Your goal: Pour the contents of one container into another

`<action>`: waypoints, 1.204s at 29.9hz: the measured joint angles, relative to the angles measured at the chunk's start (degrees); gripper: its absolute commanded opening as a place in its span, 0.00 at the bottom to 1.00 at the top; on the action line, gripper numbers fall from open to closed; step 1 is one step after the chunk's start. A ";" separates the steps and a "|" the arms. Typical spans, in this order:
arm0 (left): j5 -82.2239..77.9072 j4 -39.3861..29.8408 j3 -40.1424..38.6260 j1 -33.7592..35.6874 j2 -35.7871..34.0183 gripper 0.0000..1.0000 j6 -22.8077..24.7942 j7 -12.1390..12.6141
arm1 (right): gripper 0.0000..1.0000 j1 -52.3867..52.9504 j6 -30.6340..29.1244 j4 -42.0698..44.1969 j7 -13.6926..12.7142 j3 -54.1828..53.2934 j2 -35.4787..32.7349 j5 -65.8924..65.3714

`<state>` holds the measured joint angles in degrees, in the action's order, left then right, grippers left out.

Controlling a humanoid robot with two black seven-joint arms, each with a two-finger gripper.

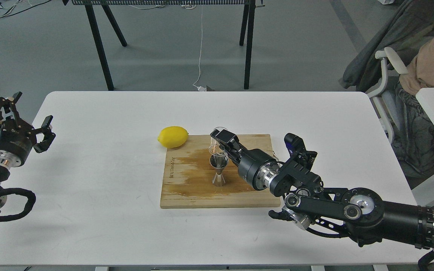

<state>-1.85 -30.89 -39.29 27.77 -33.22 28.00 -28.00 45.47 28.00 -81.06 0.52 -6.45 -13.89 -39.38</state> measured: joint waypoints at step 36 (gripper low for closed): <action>0.00 0.00 -0.12 0.00 -0.09 0.97 0.00 0.00 | 0.37 6.24 0.00 0.19 0.58 7.93 -0.42 -2.32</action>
<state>-1.84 -30.89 -39.41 27.77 -33.31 28.00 -28.00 51.71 28.00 -80.87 1.10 1.48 -14.30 -41.70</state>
